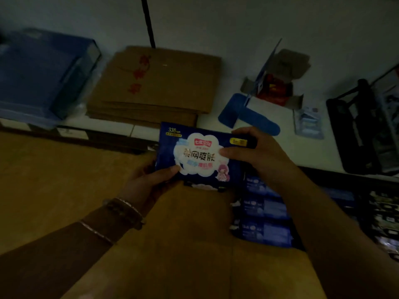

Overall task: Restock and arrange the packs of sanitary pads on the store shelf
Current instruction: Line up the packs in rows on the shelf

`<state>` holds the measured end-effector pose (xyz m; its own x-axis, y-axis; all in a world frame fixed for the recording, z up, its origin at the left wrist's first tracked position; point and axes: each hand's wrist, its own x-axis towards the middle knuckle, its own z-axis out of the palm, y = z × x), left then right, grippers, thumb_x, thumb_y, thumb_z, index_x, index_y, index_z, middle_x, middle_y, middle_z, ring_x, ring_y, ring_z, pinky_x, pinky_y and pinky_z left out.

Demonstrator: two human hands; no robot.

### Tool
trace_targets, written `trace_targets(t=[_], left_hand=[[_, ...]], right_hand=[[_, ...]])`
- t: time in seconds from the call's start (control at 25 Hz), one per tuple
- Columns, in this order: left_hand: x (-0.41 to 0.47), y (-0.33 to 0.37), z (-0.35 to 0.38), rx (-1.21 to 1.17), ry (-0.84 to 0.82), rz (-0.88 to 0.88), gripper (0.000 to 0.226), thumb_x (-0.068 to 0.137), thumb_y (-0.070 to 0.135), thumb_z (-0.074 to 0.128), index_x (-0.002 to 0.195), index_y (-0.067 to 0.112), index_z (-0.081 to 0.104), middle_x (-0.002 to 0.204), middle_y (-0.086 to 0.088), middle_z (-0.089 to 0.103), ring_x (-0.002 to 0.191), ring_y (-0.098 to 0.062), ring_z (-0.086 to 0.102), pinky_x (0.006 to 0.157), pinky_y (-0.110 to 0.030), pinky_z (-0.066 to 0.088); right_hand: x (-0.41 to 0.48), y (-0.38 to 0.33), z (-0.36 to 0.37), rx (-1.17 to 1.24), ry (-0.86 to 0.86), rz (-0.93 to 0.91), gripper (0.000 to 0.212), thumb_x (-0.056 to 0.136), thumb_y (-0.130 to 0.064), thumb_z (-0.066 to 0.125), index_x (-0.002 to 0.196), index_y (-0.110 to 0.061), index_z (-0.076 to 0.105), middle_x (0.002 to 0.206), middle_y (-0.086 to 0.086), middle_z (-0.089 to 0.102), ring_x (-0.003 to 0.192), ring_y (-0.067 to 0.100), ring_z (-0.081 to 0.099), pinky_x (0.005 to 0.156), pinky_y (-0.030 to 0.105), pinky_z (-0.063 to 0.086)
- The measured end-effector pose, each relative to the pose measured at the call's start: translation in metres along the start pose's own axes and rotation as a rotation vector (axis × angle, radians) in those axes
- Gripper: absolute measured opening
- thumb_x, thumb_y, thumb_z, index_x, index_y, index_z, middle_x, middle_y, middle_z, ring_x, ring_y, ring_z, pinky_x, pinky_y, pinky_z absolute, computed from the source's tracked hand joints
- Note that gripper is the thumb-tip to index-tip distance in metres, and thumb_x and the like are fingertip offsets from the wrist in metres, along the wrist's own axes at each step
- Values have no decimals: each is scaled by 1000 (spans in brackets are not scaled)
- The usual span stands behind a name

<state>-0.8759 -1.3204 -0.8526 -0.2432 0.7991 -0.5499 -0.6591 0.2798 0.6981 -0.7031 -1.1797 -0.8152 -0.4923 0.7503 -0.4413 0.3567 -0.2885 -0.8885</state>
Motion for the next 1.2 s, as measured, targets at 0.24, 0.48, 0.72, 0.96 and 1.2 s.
trace_targets(t=[0.24,0.48,0.72,0.96,1.2], left_hand=[[-57,7,26,-18,109,-15,97,13,32,94,102,10,63,103,-10,71,90,-24,70,65,-26,57],[-118,53,63,45,110,-61,84,29,22,94,104,8,59,100,-8,72,89,-21,70,66,-24,57],[-198,157,136,72,82,-50,103,12,33,94,104,6,57,93,-4,73,85,-19,71,64,-22,56],[-266,266,207,197,34,34,107,9,42,92,106,12,58,100,-5,72,90,-22,69,68,-29,57],[-336,354,255,203,-101,163,61,54,1,80,110,5,56,96,-9,72,86,-20,69,68,-26,58]], right_hand=[[-56,-16,11,262,186,94,58,71,-1,74,121,-19,50,96,-3,63,76,9,67,64,26,56],[-121,-80,-5,264,179,135,45,72,-2,74,107,-23,54,90,-6,66,70,4,68,61,23,57],[-197,-209,-30,272,213,148,48,72,-2,74,112,-19,54,101,6,67,85,22,69,72,40,57],[-266,-347,-54,210,257,0,43,73,-3,74,104,-25,55,100,0,66,84,17,68,64,30,57],[-332,-451,-58,143,294,-184,54,67,-10,81,112,-17,54,95,4,69,79,12,69,65,27,56]])
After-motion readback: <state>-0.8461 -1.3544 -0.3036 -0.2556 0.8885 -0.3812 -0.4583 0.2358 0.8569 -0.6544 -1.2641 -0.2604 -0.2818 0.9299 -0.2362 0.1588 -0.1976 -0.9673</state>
